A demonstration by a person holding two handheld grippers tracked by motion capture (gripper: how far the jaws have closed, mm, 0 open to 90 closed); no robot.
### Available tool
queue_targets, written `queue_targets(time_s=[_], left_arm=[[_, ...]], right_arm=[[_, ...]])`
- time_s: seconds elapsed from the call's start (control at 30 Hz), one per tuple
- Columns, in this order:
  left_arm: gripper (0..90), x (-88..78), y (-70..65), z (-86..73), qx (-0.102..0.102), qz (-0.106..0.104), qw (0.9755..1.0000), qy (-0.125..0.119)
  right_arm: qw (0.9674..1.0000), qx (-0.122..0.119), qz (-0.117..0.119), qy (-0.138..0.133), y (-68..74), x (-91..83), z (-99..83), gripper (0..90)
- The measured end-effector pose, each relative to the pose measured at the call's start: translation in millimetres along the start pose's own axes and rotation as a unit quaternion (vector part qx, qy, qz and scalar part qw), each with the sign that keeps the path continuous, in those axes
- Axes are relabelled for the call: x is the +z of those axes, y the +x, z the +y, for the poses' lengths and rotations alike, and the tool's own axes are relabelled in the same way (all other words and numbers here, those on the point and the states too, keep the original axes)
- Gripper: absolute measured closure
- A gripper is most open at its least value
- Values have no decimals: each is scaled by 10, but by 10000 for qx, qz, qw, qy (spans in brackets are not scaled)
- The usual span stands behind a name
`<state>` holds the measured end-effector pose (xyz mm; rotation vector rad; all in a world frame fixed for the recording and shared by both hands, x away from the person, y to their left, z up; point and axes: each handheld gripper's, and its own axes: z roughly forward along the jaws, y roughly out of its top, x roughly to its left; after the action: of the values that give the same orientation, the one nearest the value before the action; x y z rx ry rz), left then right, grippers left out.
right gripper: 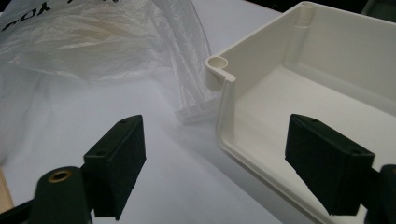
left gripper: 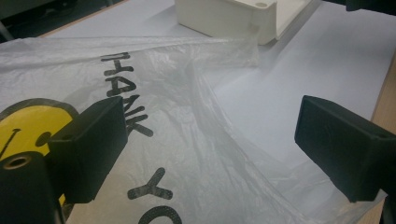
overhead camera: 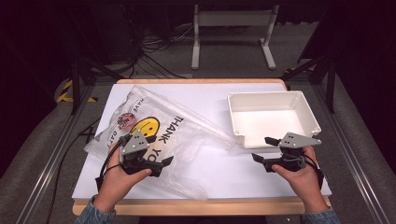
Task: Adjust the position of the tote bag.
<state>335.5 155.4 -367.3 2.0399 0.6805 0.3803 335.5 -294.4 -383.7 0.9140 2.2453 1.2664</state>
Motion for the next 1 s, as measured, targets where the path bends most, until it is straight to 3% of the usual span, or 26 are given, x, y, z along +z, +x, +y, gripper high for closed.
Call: queue_targets(time_s=[0.3,0.53,0.7,0.93,0.97,1.0], left_arm=[[104,179,-73,2,112,-20,9996,245],[95,357,-133,-6,305,204,9982,464],[74,442,-121,-36,432,508,9960,602],[80,493,-128,-52,588,673,9933,736],[96,497,-128,-55,628,707,9925,775],[103,506,-129,-61,714,860,9901,849]], right_arm=[[9998,-120,125,-23,126,-50,37,197],[9997,-155,172,-72,196,-63,59,175],[9997,-156,193,-90,227,-79,54,162],[9996,-152,233,-109,267,-77,59,156],[9994,-167,273,-120,289,-66,66,154],[9993,-180,293,-125,297,-59,70,154]])
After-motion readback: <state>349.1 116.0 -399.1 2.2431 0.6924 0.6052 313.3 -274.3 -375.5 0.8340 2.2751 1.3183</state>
